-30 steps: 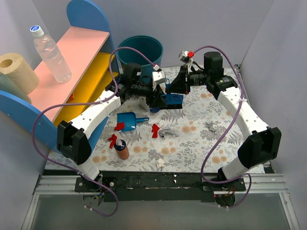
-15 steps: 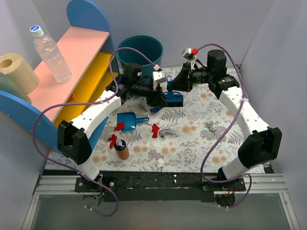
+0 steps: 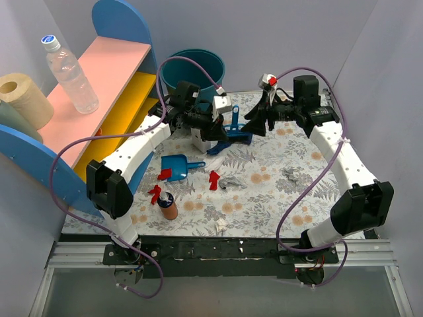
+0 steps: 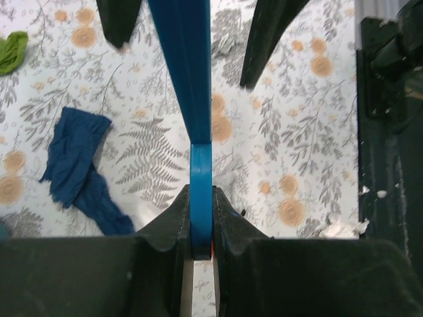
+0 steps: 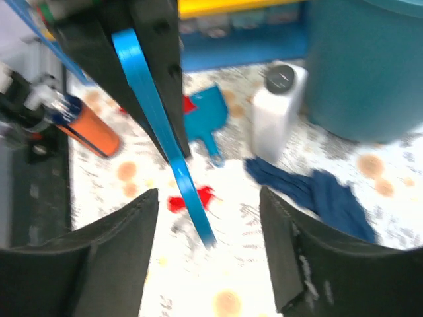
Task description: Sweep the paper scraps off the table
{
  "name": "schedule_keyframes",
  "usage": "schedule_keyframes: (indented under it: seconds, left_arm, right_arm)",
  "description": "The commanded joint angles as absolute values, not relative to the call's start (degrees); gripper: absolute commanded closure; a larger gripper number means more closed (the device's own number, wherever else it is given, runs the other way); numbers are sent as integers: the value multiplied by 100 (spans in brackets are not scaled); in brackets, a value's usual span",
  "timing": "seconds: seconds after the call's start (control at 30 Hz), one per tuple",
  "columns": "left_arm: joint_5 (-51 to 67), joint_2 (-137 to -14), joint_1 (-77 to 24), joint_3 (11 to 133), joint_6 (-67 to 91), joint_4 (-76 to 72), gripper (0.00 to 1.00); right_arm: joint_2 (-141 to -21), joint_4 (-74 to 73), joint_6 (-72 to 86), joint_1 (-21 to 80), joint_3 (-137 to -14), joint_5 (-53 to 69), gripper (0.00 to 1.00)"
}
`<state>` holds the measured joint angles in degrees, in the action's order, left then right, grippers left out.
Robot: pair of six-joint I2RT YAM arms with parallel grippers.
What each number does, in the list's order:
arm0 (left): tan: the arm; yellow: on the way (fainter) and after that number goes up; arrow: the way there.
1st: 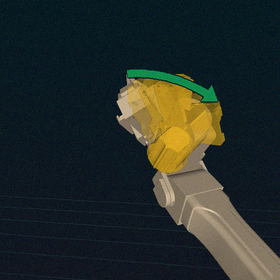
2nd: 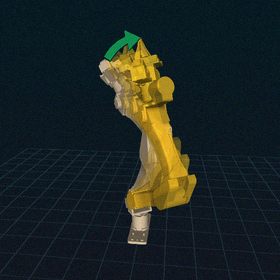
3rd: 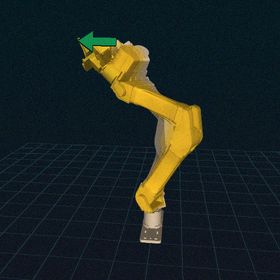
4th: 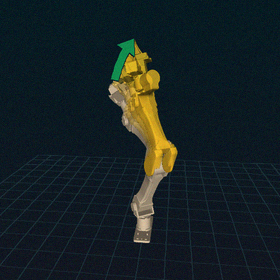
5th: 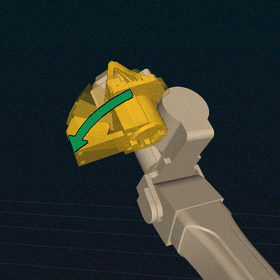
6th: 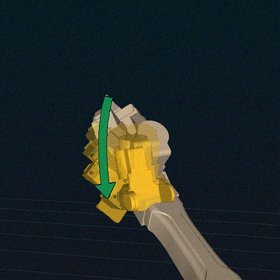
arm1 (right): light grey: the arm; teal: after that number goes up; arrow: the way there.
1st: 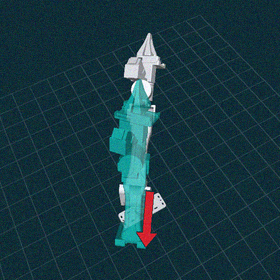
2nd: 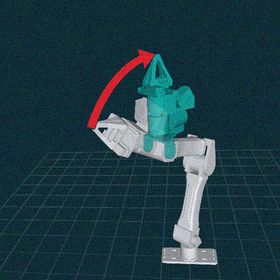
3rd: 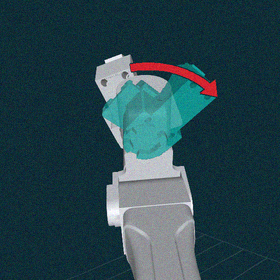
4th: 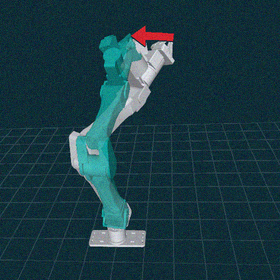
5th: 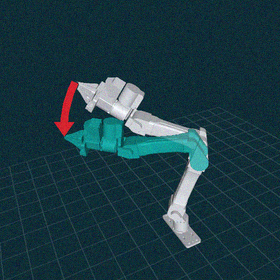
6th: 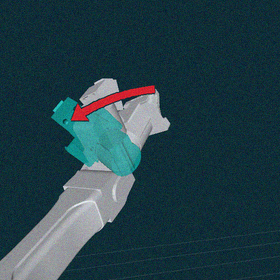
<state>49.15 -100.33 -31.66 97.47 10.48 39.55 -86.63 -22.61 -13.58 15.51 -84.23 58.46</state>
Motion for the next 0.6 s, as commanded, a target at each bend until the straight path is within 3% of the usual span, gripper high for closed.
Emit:
schedule_keyframes:
  seconds: [0.0,0.2,0.43,0.57]
  left_arm:
    - [4317,-9985,-3129,10134,-524,5412,100]
    - [3745,-9774,-3181,9976,-1151,5660,100]
    - [3516,-9800,-3357,10037,-1055,5678,100]
    - [3506,-9738,-3419,9993,-827,5599,100]
  right_arm:
    - [-8166,-3698,-3765,1468,-8771,5001,25]
    - [-8331,-4675,-4754,1783,-9245,4756,23]
    - [-8894,-4982,-4419,2188,-9966,4641,14]
    - [-8974,-5256,-5036,2434,-10099,4544,18]
